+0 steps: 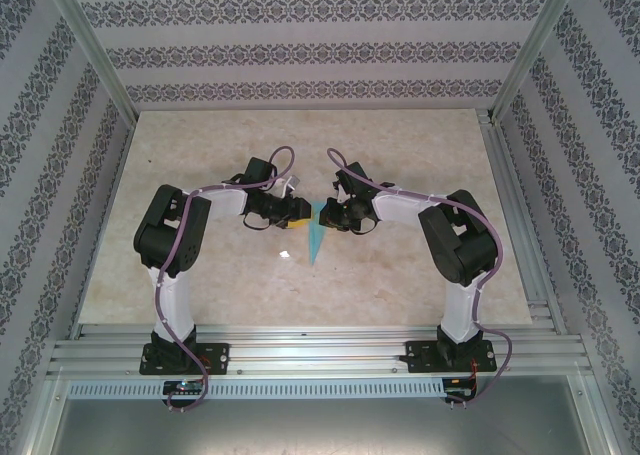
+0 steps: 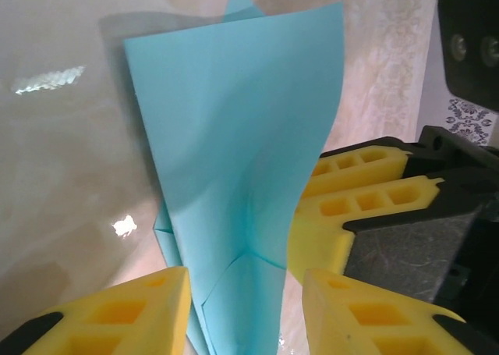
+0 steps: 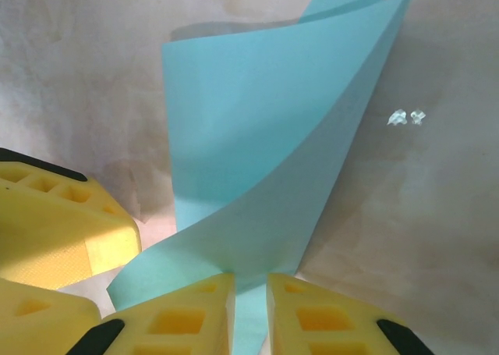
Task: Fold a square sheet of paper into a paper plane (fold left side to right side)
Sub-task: Fold the wing for the fifth time at the center of the table.
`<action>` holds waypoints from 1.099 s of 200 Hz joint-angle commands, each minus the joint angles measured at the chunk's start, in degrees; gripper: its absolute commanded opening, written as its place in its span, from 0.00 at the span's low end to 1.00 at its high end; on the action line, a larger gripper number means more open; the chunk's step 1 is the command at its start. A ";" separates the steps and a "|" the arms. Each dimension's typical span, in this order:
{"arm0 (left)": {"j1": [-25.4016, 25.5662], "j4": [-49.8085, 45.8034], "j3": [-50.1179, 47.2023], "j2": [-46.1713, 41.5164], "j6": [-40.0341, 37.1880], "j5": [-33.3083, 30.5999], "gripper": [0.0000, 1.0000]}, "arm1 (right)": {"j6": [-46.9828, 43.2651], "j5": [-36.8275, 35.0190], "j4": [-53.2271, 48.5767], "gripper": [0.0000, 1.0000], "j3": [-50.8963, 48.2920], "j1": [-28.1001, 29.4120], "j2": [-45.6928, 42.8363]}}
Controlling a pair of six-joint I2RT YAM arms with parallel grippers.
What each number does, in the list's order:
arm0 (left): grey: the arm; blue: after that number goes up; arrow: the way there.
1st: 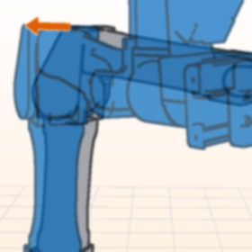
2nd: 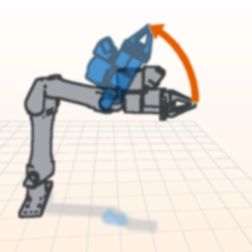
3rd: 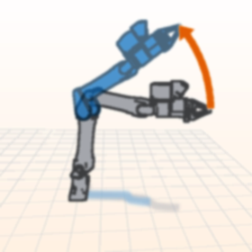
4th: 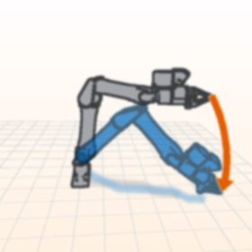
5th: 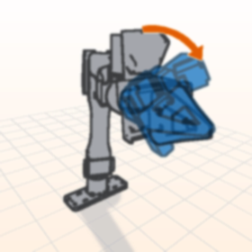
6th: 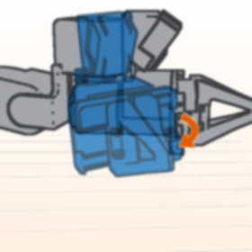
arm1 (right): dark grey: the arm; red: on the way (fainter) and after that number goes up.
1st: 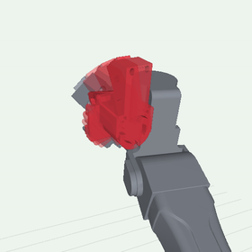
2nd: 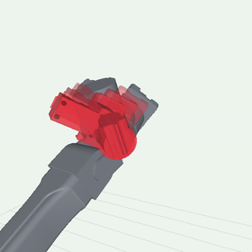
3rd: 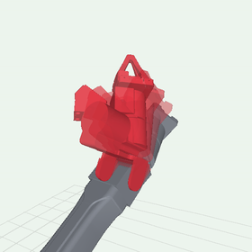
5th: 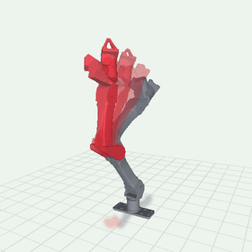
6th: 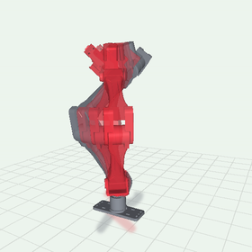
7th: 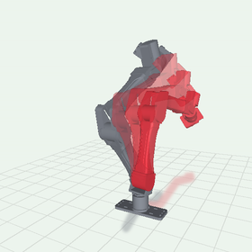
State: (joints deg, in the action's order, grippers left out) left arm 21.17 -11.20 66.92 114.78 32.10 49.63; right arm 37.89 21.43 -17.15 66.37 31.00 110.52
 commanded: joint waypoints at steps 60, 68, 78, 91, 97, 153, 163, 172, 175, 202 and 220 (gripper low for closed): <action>0.91 1.31 2.35 1.53 0.36 1.57 0.29 | 0.45 -0.56 0.45 0.19 0.30 0.37 1.08; 1.03 0.70 2.92 1.97 -0.09 1.46 0.28 | 0.46 -0.62 0.37 0.19 0.34 0.46 1.17; 1.17 0.29 3.54 2.48 -0.37 1.56 0.27 | 0.45 -0.52 0.44 0.19 0.37 0.46 1.24; 1.19 0.00 4.41 3.09 -0.57 1.52 0.27 | 0.43 -0.51 0.27 0.19 0.51 0.46 1.39; 1.28 -0.18 4.81 3.40 -0.61 1.46 0.26 | 0.45 -0.45 0.35 0.19 0.55 0.54 1.45; 1.37 -3.81 7.30 5.13 -3.03 -1.01 0.10 | 0.34 -0.52 0.10 0.19 0.71 0.53 1.76; 1.34 -4.13 7.68 5.43 -3.26 -1.08 0.09 | 0.18 -0.58 -0.16 0.19 0.79 0.53 1.80; 1.30 -4.56 8.01 5.78 -3.55 -1.20 0.07 | 0.09 -0.64 -0.32 0.19 0.91 0.54 1.80; 1.27 -4.66 8.12 5.94 -3.69 -1.28 0.06 | 0.07 -0.64 -0.34 0.19 0.87 0.55 1.80; 1.32 -5.32 9.56 7.11 -4.58 -1.45 0.01 | 0.08 -0.62 -0.34 0.19 0.96 0.55 1.97; 1.38 -5.48 10.83 8.48 -5.07 -1.34 0.00 | -0.01 -0.42 -0.41 0.19 1.00 0.60 2.24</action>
State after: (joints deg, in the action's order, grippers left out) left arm 21.93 -14.90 75.29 120.97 29.71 48.75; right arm 37.87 21.43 -17.21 66.37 31.03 111.53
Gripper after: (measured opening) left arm 0.036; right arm 0.187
